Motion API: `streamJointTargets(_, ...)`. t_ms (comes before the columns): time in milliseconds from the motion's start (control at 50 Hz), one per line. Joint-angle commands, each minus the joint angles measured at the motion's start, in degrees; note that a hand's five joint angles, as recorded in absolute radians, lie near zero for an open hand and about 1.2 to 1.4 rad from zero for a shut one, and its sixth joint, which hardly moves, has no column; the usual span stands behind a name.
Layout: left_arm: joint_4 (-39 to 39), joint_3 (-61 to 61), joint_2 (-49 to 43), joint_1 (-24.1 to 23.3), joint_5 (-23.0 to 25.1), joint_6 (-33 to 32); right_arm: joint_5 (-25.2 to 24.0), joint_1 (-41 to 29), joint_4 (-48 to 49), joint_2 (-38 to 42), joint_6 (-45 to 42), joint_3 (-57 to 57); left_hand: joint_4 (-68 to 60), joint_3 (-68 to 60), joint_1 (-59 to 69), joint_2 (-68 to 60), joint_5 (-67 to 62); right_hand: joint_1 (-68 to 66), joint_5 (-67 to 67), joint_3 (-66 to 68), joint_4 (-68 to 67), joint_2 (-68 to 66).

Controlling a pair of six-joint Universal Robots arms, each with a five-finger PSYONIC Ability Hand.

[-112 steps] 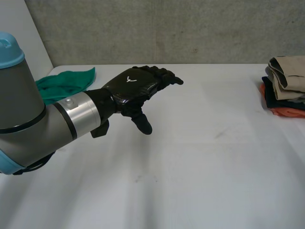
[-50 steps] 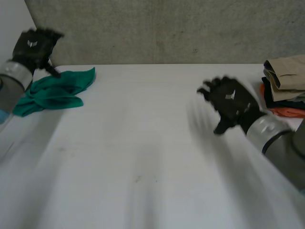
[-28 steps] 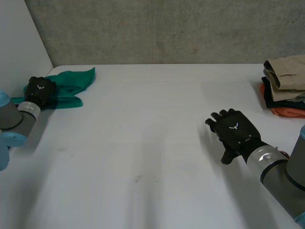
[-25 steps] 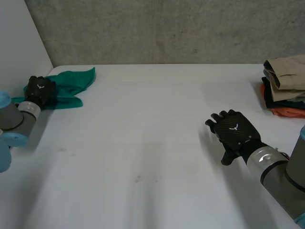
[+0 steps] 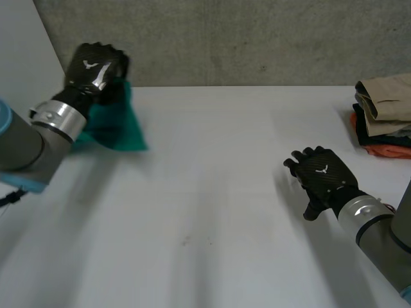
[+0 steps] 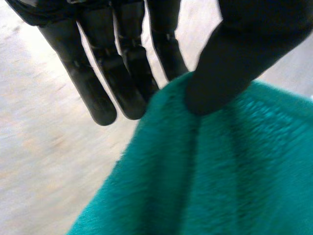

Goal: Fold the laundry.

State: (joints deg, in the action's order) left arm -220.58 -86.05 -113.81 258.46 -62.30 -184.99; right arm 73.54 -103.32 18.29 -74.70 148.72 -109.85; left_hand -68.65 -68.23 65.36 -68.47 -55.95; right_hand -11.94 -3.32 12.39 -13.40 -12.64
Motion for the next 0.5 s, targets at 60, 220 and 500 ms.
streamJointTargets(60,-4.2,-15.9,9.5,-18.8,7.8,14.3,-0.1,2.5,-0.2,-0.5,4.0,0.5,58.6,58.2,-55.4,58.5,55.9,1.9,3.3,-2.4,3.4,2.6)
streamJointTargets(220,-3.1,-13.4,5.9,-18.0,6.6,10.5,0.0,3.0,-0.3,-1.2,4.3,0.6,57.9,57.5,-54.6,57.7,55.2,1.9,3.3,-2.4,3.4,2.6)
streamJointTargets(500,13.1,-13.9,10.9,-5.8,-0.8,4.8,-0.3,2.2,-11.4,-4.7,10.4,3.5,51.2,50.8,-47.9,51.0,48.5,1.9,3.3,-2.4,3.4,2.6)
